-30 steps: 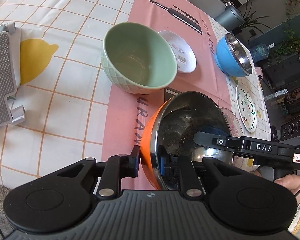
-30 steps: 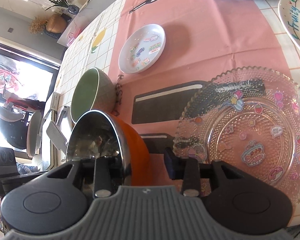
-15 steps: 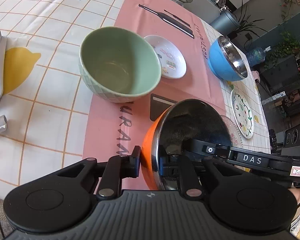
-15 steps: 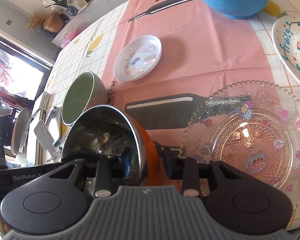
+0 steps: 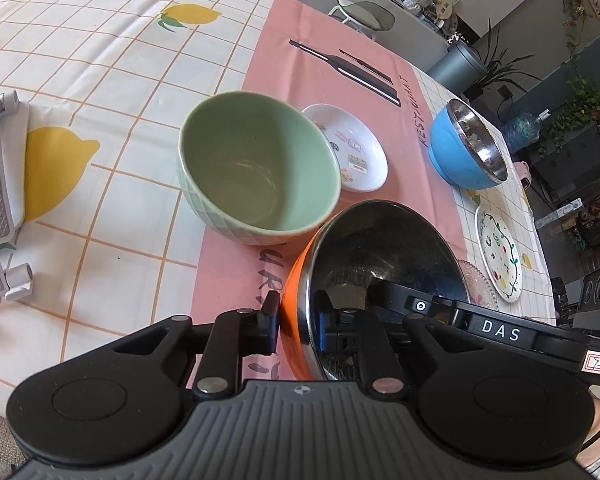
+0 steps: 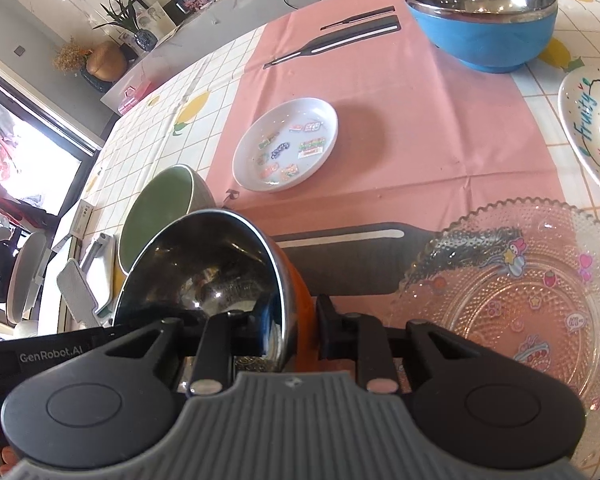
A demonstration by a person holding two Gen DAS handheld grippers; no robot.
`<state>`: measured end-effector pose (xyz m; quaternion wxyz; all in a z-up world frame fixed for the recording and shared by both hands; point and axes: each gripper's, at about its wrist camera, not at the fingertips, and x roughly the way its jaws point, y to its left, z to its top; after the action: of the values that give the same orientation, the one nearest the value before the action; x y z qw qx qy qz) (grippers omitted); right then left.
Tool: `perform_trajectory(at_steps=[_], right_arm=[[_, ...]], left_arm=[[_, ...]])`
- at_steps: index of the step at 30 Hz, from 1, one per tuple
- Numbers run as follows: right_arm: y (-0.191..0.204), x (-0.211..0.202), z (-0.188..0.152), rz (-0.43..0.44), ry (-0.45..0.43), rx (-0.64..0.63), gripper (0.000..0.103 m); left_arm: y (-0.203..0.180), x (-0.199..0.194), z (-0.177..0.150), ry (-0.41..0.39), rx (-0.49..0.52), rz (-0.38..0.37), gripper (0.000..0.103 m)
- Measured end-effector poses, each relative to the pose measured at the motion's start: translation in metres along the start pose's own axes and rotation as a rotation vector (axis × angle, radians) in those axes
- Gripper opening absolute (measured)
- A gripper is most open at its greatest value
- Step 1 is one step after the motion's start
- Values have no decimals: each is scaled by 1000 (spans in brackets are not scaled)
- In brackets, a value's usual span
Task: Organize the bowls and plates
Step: 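Lower the orange bowl beside the green bowl and open the right gripper, then move the right gripper to the blue steel-lined bowl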
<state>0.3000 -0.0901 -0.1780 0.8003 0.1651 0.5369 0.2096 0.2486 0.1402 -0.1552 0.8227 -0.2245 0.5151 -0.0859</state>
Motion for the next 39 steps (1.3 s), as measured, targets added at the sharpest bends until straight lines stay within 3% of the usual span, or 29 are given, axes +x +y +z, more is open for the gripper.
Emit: perform_trajectory(at_steps=[3, 5, 6, 8, 14, 19, 25, 31, 39], right_arm=[[-1, 1, -3, 4, -3, 16, 31], [-2, -1, -5, 16, -16, 11, 44], [0, -4, -6, 5, -28, -5, 52], [2, -10, -8, -9, -69, -44, 57], [2, -25, -9, 35, -139, -72, 83], [6, -40, -8, 27, -215, -131, 86], [8, -66, -5, 18, -315, -182, 93], [15, -103, 3, -120, -395, -326, 96], [0, -170, 17, -419, -481, -408, 100]], left_arm=[[1, -8, -3, -35, 1, 4, 29], [0, -16, -6, -67, 12, 21, 48], [-1, -23, -8, -98, 22, 25, 52], [-3, -31, -11, -129, 50, 26, 59], [-11, -47, -16, -205, 126, 35, 70], [-19, -60, -22, -311, 183, 23, 75], [-32, -70, -25, -371, 234, 12, 76], [-51, -77, -24, -390, 261, 60, 77], [-85, -82, -11, -383, 294, 92, 79]])
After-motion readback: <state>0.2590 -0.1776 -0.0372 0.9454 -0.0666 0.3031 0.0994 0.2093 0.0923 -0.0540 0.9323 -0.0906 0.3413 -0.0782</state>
